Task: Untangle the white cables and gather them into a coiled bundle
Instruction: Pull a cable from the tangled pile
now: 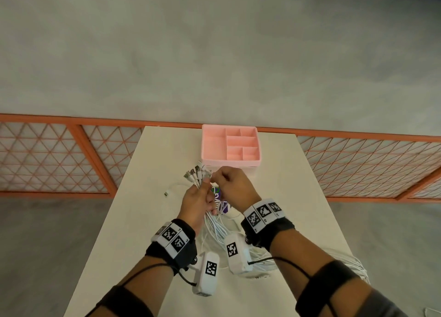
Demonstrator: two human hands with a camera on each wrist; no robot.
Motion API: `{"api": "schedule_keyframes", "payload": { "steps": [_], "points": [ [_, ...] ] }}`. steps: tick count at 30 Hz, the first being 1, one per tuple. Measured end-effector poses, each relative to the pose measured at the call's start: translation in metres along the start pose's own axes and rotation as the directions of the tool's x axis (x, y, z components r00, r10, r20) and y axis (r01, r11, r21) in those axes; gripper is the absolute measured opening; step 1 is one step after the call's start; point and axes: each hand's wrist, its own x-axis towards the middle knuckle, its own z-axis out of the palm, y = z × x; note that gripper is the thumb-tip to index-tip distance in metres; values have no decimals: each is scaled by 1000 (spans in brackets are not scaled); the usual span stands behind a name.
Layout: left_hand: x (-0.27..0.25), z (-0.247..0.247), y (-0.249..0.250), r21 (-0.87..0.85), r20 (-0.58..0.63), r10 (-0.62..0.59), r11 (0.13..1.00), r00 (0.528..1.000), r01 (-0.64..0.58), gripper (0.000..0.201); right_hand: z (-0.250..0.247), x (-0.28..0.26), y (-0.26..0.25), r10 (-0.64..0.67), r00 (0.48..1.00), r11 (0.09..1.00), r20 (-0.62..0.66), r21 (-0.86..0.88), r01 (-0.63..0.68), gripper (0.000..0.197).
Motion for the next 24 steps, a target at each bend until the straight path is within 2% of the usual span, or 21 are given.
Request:
{"api": "schedule_keyframes", "payload": {
  "steps": [4, 8, 13, 16, 18, 20, 22, 24],
  "points": [
    [0, 1, 0, -30, -11, 22, 999, 1000, -22, 42, 14, -13, 3, 21, 998, 991, 52, 134, -28, 15],
    [-2, -1, -1, 8, 2, 22, 1000, 1000, -22, 39, 18, -19, 5, -61, 998, 998, 20, 17, 61, 5],
    [-2, -3, -2, -27, -23, -4, 1000, 1000, 3, 33, 20, -22, 9, -91, 994, 994, 58, -52, 94, 12],
    [-1, -7, -1, -67, -77, -5, 998, 997, 0, 31, 17, -22, 16, -157, 980, 983, 119, -72, 167, 3],
    [-1, -9, 3, -127, -121, -19, 992, 993, 3, 30, 16, -24, 25, -199, 967, 970, 157, -110, 217, 21],
    [-2, -10, 9, -169, -158, -8, 985, 987, -19, 30, 14, -26, 39, -169, 980, 972, 101, -149, 183, 29],
    [-1, -8, 14, -260, -163, 20, 963, 986, -62, 30, 10, -27, 57, -94, 995, 981, 21, -171, 96, 17],
    [2, -8, 17, -357, -143, 35, 930, 989, -84, 31, 5, -27, 78, -14, 1000, 968, 20, -252, 18, 7]
  ]
}}
